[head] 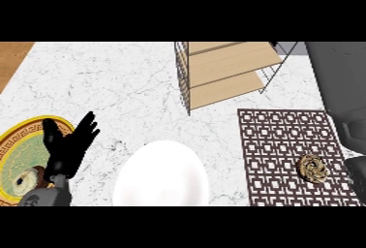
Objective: Pick the can from the placemat and place it in the tiered shelf
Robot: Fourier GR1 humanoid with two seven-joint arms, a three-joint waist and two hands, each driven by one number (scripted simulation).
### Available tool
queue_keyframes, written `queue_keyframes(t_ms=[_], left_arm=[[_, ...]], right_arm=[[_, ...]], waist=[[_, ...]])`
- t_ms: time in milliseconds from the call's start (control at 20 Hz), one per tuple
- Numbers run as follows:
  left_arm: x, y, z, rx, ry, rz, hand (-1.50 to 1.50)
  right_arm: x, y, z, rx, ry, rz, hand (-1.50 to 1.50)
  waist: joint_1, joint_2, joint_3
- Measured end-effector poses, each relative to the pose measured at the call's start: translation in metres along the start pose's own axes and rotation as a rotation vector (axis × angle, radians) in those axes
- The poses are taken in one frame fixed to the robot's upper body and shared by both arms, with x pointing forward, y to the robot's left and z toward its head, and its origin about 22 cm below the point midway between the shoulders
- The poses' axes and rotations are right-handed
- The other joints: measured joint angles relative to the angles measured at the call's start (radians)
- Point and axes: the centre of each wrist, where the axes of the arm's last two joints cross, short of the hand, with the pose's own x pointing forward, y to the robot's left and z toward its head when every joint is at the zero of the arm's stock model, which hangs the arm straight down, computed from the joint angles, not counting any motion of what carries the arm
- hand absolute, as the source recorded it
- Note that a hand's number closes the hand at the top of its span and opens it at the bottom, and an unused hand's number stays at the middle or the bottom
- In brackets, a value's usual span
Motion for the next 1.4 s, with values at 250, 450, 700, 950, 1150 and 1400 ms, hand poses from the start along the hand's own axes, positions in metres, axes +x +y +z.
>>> queue_keyframes(t_ms=[250,450,700,950,1150,1400], left_arm=[[-0.002,-0.001,0.003,0.005,-0.006,0.004,0.00],[0.002,0.004,0.000,0.002,0.002,0.001,0.00],[0.001,0.002,-0.001,0.005,-0.004,0.004,0.00],[-0.002,0.001,0.001,0.006,-0.010,0.007,0.00],[0.000,0.005,-0.002,0.003,-0.001,0.005,0.00],[0.000,-0.002,0.000,-0.002,-0.004,0.004,0.00]], right_arm=[[-0.006,0.002,-0.003,0.017,-0.029,-0.005,1.50],[-0.008,0.005,-0.006,0.025,-0.036,0.039,1.50],[-0.011,-0.001,-0.010,-0.025,0.022,-0.079,-1.50],[-0.012,-0.015,-0.012,-0.080,0.064,-0.256,-1.50],[-0.009,-0.023,-0.014,-0.104,0.079,-0.414,-1.50],[-0.017,-0.042,-0.014,-0.168,0.106,-0.593,-1.50]], waist=[[-0.004,-0.002,0.000],[-0.005,-0.002,0.000],[-0.004,-0.002,-0.001],[-0.004,-0.003,-0.001],[-0.005,-0.002,0.000],[-0.001,-0.001,0.000]])
